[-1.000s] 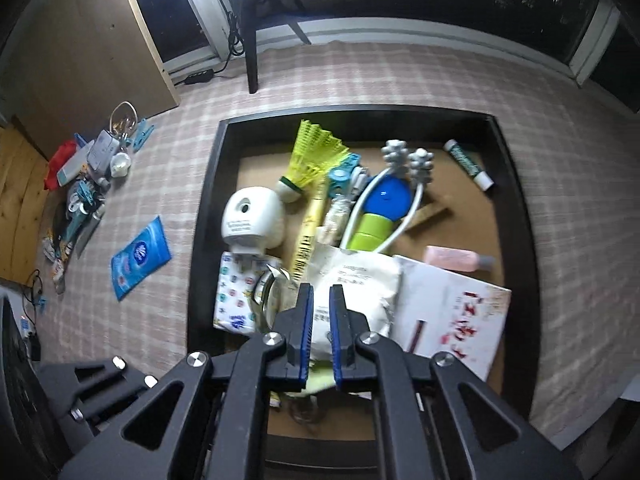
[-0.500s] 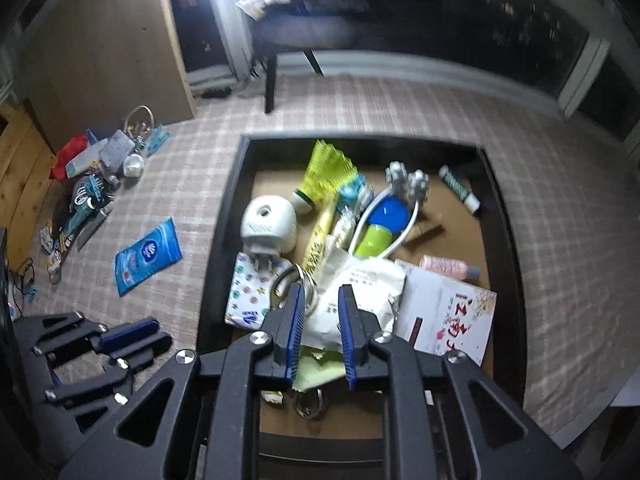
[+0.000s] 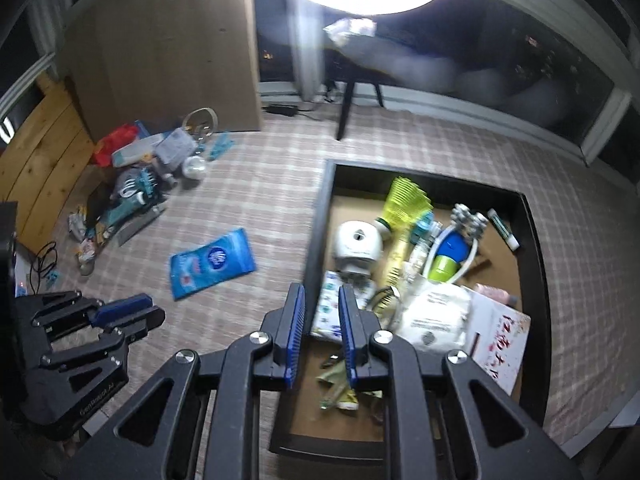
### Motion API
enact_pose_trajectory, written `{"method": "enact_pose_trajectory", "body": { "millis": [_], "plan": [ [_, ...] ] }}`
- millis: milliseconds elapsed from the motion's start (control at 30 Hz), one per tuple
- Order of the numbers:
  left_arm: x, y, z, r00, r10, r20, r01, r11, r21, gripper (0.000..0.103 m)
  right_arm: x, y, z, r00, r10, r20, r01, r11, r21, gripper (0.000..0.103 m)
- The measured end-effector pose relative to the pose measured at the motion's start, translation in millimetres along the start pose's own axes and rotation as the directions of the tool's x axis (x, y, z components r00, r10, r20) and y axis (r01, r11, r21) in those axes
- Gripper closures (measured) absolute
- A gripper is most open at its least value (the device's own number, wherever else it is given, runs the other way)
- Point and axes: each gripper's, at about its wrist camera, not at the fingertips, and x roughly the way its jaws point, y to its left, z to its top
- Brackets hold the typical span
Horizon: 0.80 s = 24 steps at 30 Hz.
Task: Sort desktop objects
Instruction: 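Move both grippers back to the pile toward the red drawstring bag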
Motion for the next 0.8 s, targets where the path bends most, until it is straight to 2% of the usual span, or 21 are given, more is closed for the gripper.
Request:
{"method": "enact_pose_trajectory", "body": {
  "millis": [233, 333, 467, 567, 633, 700, 800],
  "plan": [
    [-13.3, 56.8, -7.9, 0.999, 0.028, 0.022, -0.026, 0.995, -0.097, 0.086, 5.5, 38.0, 10.4, 0.999, 0.039, -0.006, -0.039, 0.998, -0.058, 0.084],
    [-19.7, 92.4, -13.8, 0.999, 0.049, 0.022, -0.045, 0.986, -0.161, 0.085, 14.8, 46.9, 17.1, 0.998, 0.06, -0.022, -0.061, 0.997, -0.052, 0.075],
    [-30.8, 145.1, -11.3, 0.995, 0.094, 0.021, -0.086, 0.968, -0.234, 0.081, 31.2, 57.3, 37.3, 0.994, 0.098, -0.048, -0.099, 0.995, -0.028, 0.074],
    [-39.9, 184.4, 1.0, 0.993, 0.118, 0.025, -0.107, 0.955, -0.278, 0.08, 39.4, 72.7, 58.0, 0.991, 0.118, -0.068, -0.121, 0.992, -0.046, 0.073],
    [-42.9, 208.9, 15.7, 0.991, 0.13, 0.022, -0.118, 0.95, -0.29, 0.079, 45.1, 88.9, 77.7, 0.986, 0.141, -0.084, -0.147, 0.987, -0.071, 0.068],
    [-44.7, 235.2, 33.2, 0.991, 0.135, 0.023, -0.12, 0.94, -0.318, 0.074, 50.4, 105.5, 97.3, 0.984, 0.157, -0.087, -0.165, 0.982, -0.095, 0.062],
    [-38.5, 269.1, 65.3, 0.992, 0.127, 0.015, -0.114, 0.932, -0.345, 0.071, 64.1, 133.4, 129.4, 0.98, 0.174, -0.092, -0.184, 0.976, -0.12, 0.061]
  ]
}}
